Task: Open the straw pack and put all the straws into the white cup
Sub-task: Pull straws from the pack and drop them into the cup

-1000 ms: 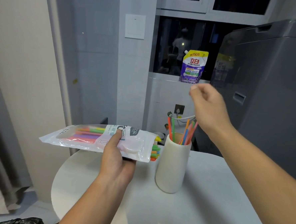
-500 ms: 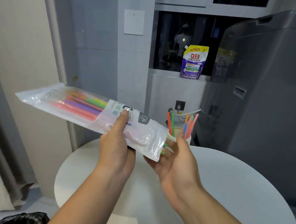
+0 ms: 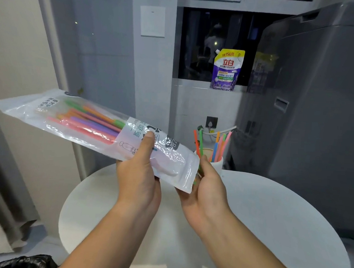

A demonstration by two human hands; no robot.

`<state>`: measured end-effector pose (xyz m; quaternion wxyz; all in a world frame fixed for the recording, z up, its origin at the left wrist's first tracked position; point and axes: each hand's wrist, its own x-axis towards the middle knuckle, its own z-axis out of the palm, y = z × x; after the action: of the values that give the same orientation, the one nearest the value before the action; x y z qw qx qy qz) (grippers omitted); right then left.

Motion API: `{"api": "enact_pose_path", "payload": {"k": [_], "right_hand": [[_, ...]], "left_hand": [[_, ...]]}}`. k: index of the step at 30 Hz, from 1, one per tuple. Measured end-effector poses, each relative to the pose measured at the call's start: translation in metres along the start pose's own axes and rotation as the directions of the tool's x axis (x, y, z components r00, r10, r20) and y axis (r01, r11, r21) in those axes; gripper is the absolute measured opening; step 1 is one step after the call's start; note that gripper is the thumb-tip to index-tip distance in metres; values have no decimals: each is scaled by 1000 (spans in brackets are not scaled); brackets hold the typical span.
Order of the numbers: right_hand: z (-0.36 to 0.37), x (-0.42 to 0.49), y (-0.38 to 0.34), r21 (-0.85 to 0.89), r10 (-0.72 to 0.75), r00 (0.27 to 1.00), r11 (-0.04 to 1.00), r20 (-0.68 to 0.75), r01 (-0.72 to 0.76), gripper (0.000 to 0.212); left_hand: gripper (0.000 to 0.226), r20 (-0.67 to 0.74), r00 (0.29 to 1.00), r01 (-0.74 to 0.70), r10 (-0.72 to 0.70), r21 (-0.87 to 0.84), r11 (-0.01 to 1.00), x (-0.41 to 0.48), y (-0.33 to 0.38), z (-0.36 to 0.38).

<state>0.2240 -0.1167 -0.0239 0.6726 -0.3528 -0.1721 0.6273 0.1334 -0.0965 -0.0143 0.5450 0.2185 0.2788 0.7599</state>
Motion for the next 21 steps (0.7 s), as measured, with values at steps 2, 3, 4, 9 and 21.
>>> {"api": "enact_pose_path", "payload": {"k": [2, 3, 4, 9, 21], "right_hand": [[0, 1, 0, -28, -20, 1000, 999, 1, 20, 35], [1, 1, 0, -41, -31, 1000, 999, -4, 31, 34], [1, 1, 0, -55, -41, 999, 998, -14, 40, 32], [-2, 4, -2, -85, -112, 990, 991, -85, 105, 26], [-4, 6, -3, 132, -152, 988, 980, 18, 148, 50]], "left_hand": [[44, -7, 1000, 9, -9, 3, 1000, -1, -1, 0], [41, -15, 1000, 14, -14, 5, 1000, -1, -2, -1], [39, -25, 999, 21, -21, 5, 1000, -1, -2, -2], [24, -55, 998, 34, -35, -33, 999, 11, 3, -9], [43, -1, 986, 166, -169, -187, 968, 17, 4, -10]]}}
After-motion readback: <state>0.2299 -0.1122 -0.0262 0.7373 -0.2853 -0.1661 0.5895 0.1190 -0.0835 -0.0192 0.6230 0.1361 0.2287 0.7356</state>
